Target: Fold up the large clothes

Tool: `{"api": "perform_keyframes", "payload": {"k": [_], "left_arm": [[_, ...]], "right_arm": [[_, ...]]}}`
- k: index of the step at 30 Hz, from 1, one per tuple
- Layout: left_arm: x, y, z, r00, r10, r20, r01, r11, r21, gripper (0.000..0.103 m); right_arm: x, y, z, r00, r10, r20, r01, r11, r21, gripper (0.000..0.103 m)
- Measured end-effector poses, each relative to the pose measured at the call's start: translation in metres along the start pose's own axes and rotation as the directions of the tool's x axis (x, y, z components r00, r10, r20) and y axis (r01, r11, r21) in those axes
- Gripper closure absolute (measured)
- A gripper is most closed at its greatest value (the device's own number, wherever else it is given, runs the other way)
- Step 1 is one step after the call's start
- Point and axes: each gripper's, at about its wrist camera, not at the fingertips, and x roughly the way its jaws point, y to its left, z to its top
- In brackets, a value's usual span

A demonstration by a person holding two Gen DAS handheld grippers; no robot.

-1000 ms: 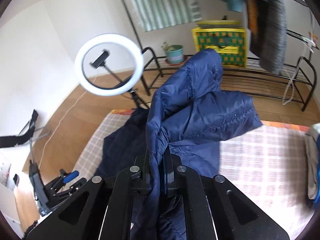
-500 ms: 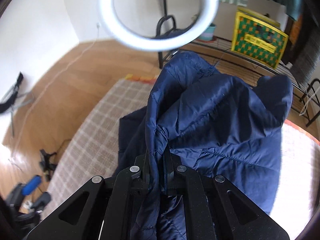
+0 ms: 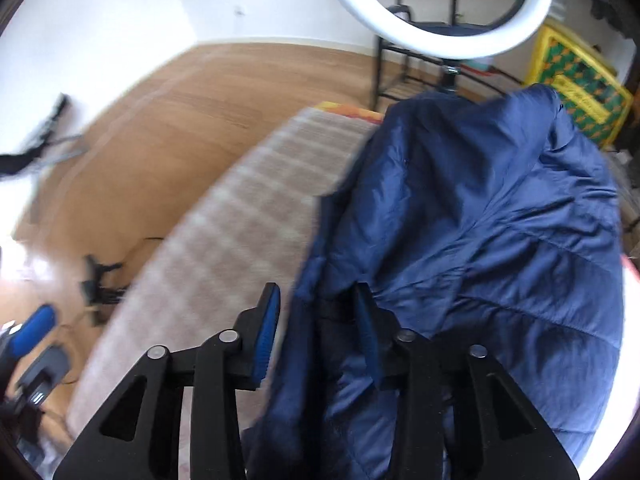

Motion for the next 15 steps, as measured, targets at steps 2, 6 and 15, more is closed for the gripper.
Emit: {"api": "perform_keyframes", "payload": {"k": [2,6,15], "left_arm": [[-0.004,0.000,0.003,1.000,-0.001,0.015,0.001,1.000,-0.008,0.050],[-0.003,-0.010,0.009,1.000,-0.025,0.012,0.025,1.000,0.007,0.050],[0.047,-0.060,-0.001,0.906,-0.372,-0.200,0.353,0.927,-0.127,0.050]], "right_arm": [[-0.019,0.002,-0.004,0.991,0.129,0.023,-0.129,0.992,-0.001,0.065],[-0.076,-0.012,-0.017,0.944,0.315,0.094,-0.318,0.948,0.013,0.063],[-0.157,-0.109,-0.098,0.984,-0.123,0.128,0.121,0.992,0.024,0.038]]}}
